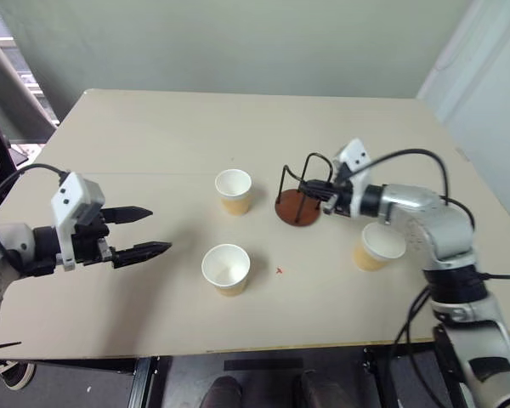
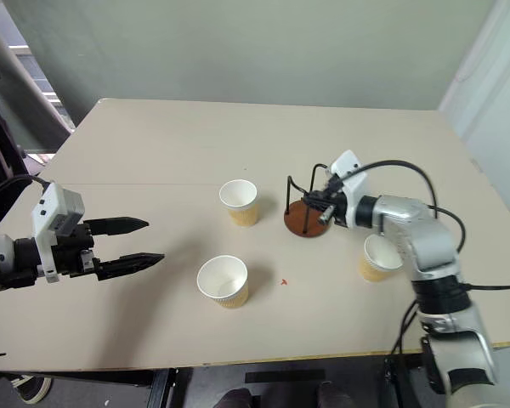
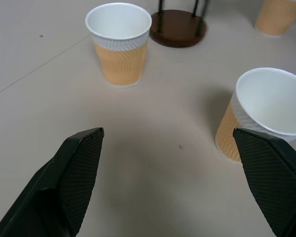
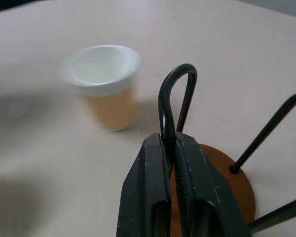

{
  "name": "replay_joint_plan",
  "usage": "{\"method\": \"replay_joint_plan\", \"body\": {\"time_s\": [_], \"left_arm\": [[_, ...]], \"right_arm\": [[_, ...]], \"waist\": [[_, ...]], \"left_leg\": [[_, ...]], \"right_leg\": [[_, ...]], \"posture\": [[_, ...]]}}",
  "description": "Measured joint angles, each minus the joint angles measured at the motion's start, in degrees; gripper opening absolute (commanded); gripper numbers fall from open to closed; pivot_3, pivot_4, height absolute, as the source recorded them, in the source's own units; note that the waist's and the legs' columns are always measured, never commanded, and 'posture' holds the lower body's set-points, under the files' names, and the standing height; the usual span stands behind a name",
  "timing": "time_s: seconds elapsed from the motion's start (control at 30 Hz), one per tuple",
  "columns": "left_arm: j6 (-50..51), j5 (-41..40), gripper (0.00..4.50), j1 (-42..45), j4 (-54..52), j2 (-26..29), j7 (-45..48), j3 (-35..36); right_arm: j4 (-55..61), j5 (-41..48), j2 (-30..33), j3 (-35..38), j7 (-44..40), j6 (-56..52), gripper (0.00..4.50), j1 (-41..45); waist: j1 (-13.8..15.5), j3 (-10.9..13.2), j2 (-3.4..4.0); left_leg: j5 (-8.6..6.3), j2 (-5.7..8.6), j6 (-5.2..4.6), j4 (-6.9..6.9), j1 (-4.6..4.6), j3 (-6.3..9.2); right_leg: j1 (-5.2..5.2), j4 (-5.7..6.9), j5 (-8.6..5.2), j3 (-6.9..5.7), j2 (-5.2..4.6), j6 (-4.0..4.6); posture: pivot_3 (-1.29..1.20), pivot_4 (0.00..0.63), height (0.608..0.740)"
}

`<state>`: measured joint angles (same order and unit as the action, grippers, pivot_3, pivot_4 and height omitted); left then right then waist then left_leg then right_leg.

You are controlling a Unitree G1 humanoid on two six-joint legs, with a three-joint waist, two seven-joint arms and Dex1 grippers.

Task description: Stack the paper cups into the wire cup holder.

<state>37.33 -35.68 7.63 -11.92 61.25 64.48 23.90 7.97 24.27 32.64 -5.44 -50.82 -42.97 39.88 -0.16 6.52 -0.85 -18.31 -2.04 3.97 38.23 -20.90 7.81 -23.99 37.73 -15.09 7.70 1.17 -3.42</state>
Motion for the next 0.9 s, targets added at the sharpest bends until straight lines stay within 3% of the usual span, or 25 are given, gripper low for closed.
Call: {"method": "replay_joint_plan", "body": {"time_s": [0.13, 0.27, 0.9], "left_arm": [[-0.01, 0.06, 4.50, 0.47, 0.61, 0.12, 0.08, -0.36], [-0.02, 0.16, 4.50, 1.59, 0.80, 0.17, 0.09, -1.60], [-0.05, 1.12, 4.50, 2.22, 1.21, 0.40, 0.24, -2.10]], "right_arm": [[8.18, 6.72, 7.00, 0.39, -10.52, -1.09, 0.05, -4.41], [13.87, 9.78, 9.37, -1.31, -15.58, -1.19, 0.05, -8.63], [12.65, 3.66, 8.67, -8.01, -20.02, 10.73, 0.05, -8.93]], "waist": [[-0.02, -0.02, -0.04], [-0.31, -0.02, -0.04], [-0.38, -0.03, -0.06]], "left_leg": [[0.01, 0.17, 0.02, 0.03, 0.05, -0.03], [0.01, 0.18, 0.03, 0.07, 0.22, -0.12], [-0.01, 0.12, -0.01, 0.05, 0.46, -0.15]], "right_leg": [[0.07, -0.02, 0.00, 0.03, 0.07, 0.00], [0.12, 0.14, 0.01, 0.10, 0.15, -0.01], [0.29, 0.17, 0.04, 0.12, 0.22, -0.03]], "posture": [[0.00, 0.150, 0.740], [0.00, 0.150, 0.740], [0.00, 0.150, 0.740]]}}
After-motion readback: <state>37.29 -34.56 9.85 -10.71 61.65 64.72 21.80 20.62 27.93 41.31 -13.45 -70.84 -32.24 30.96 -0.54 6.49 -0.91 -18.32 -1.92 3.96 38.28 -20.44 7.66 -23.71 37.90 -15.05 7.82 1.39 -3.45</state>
